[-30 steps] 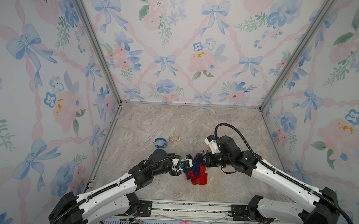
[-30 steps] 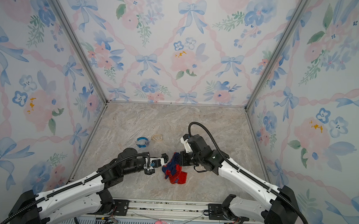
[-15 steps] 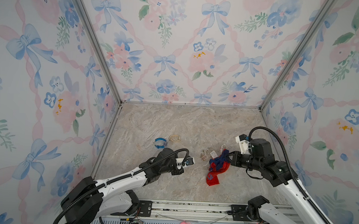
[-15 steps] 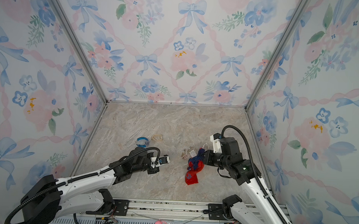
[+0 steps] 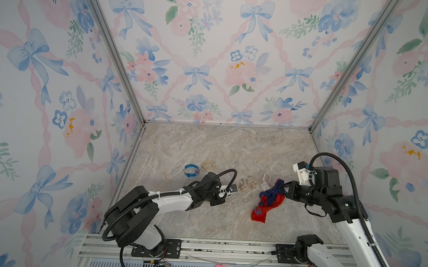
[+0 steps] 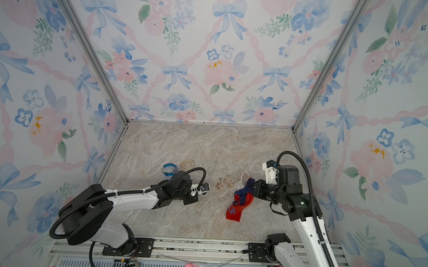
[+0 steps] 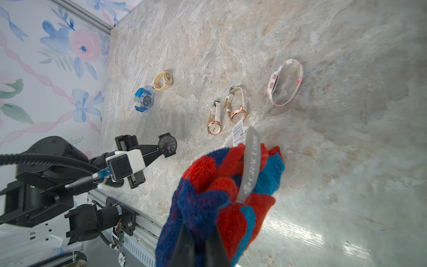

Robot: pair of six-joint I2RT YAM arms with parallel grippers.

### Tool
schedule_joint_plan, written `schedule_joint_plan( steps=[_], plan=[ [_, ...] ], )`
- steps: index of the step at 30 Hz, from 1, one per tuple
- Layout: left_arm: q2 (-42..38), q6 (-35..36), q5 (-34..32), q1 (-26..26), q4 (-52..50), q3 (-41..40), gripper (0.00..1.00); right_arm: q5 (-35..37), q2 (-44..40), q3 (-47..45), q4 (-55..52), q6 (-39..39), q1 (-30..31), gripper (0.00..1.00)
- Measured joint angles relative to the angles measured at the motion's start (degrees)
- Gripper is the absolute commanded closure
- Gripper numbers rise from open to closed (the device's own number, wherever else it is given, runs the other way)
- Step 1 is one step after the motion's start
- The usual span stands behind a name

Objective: Wipe the watch dial
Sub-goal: Place the watch at the center of the board.

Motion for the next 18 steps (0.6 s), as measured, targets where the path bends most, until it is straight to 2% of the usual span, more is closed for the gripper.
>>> schedule_joint_plan(
  steps=[6, 11, 18],
  plan=[
    [9.0, 0.6, 0.9, 0.0, -2.3, 8.5, 0.94, -0.7, -1.6, 0.5, -2.0, -1.0, -1.7, 1.00],
    [13.8, 1.1, 1.6, 0.1, -5.1, 14.9, 0.79, -1.0, -2.3, 0.5, -3.1, -1.0, -2.2, 1.00],
    [15.3, 1.3, 2.0, 0.1, -7.3, 16.3, 0.70, -1.0, -2.6, 0.5, -3.2, -0.9, -2.2, 1.00]
  ],
)
